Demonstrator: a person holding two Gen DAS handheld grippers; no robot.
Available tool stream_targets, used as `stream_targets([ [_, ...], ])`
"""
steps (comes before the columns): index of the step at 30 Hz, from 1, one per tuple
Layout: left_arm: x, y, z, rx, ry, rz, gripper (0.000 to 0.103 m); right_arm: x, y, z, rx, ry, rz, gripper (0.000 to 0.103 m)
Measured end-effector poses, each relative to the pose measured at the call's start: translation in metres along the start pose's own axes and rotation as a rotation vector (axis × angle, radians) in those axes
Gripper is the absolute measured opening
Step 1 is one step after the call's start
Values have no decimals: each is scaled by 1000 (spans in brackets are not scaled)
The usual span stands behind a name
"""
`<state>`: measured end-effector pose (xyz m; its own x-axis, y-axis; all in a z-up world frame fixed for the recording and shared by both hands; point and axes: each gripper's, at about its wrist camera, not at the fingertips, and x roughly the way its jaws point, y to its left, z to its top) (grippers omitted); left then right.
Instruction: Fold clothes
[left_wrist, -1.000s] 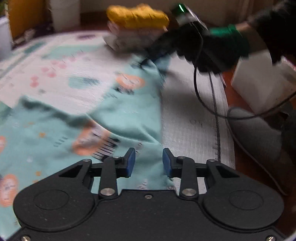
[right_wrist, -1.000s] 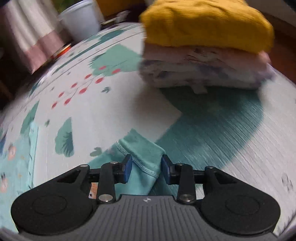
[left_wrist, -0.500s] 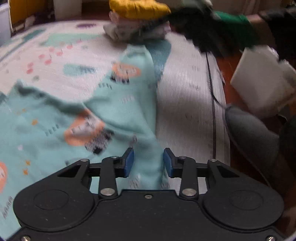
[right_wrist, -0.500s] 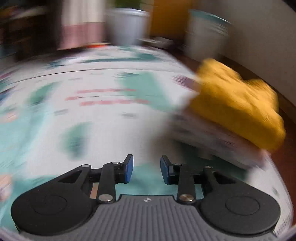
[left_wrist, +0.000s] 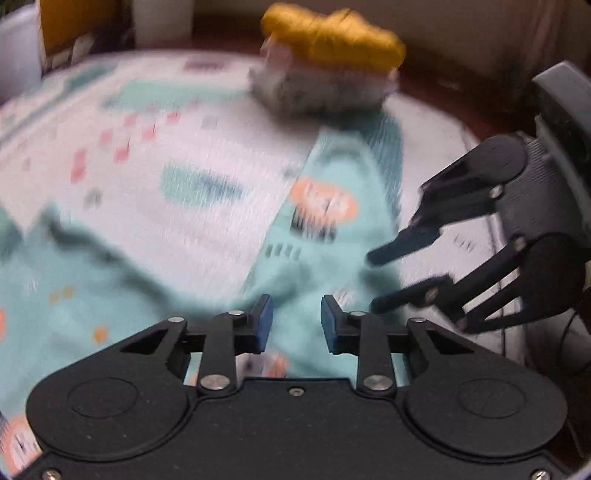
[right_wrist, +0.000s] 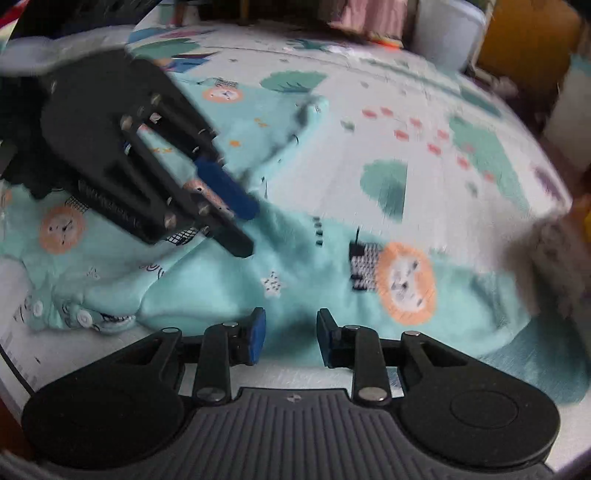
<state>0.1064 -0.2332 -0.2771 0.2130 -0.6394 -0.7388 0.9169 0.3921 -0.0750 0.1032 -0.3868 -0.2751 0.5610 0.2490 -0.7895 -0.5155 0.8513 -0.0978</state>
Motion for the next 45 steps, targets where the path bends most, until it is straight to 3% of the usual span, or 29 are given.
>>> stream_targets([
  [2,10,0,1,9,24,37,28,-1,0,-1,-1,-26,15,30],
  [4,23,5,1,-6,71,45,29,8,-1,-3,20,55,23,32],
  [7,9,-1,6,45,-3,87,27,10,0,-1,21,68,21,32],
  [8,3,-3,5,46,-29,70,27,9,0,-2,19,68,25,32],
  [11,14,-6,-1,64,24,80,27,7,-3,-7,28,62,38,33],
  [13,22,1,-2,18,50,59,31,8,-5,-5,45,64,48,33],
  [16,11,-2,4,50,23,72,31,4,-4,-3,12,67,52,33],
  [18,-2,-10,2,97,-7,57,31,0,-11,0,20,37,34,33],
  [23,-26,-37,-21,165,13,13,31,7,-54,3,133,35,-61,33],
  [25,-18,-47,-30,173,84,21,31,10,-71,2,187,37,-93,34],
  [28,-5,-54,-30,193,128,33,32,16,-80,0,212,75,-122,43],
  [31,-37,-44,-22,142,89,14,33,11,-74,6,199,55,-124,43],
  [34,-87,-27,-35,88,82,34,39,5,-55,23,166,24,-43,43],
  [37,-140,-10,-78,-59,92,97,41,5,-27,52,87,-2,76,42],
  [41,-191,0,-153,-229,113,280,40,8,32,101,-90,-15,270,39],
  [45,-225,14,-211,-429,72,492,40,10,86,153,-232,28,426,35],
])
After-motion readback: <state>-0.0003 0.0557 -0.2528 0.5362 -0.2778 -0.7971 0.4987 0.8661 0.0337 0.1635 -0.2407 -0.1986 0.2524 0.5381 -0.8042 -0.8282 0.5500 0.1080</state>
